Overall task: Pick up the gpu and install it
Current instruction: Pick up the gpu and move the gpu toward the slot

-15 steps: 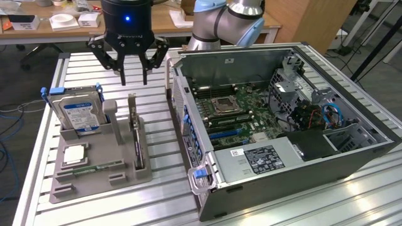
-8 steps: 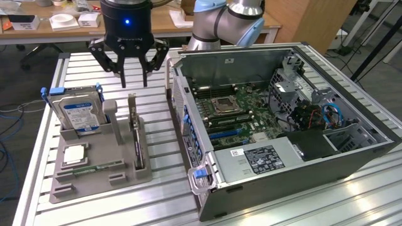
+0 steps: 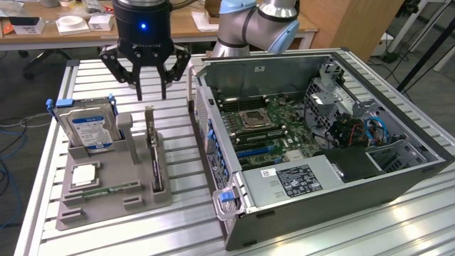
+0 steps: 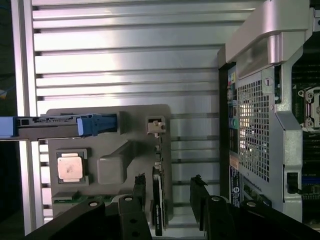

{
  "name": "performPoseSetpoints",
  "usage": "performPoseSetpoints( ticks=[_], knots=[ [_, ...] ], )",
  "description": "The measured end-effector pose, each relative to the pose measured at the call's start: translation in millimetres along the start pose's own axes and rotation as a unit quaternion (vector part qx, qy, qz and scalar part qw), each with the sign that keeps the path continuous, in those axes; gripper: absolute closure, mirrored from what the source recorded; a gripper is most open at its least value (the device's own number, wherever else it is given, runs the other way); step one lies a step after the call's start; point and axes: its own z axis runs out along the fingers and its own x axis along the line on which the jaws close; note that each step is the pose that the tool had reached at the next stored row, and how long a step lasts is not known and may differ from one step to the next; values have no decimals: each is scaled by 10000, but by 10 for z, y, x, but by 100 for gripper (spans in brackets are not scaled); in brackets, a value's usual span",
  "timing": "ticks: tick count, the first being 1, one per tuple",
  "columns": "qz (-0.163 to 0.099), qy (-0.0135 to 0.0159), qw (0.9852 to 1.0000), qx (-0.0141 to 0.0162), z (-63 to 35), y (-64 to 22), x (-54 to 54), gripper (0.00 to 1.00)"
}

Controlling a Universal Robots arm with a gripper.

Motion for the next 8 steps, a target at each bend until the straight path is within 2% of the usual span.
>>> performPoseSetpoints(
  ticks=[8],
  knots=[
    [0, 0, 10000, 0, 28, -50, 39, 51]
  ],
)
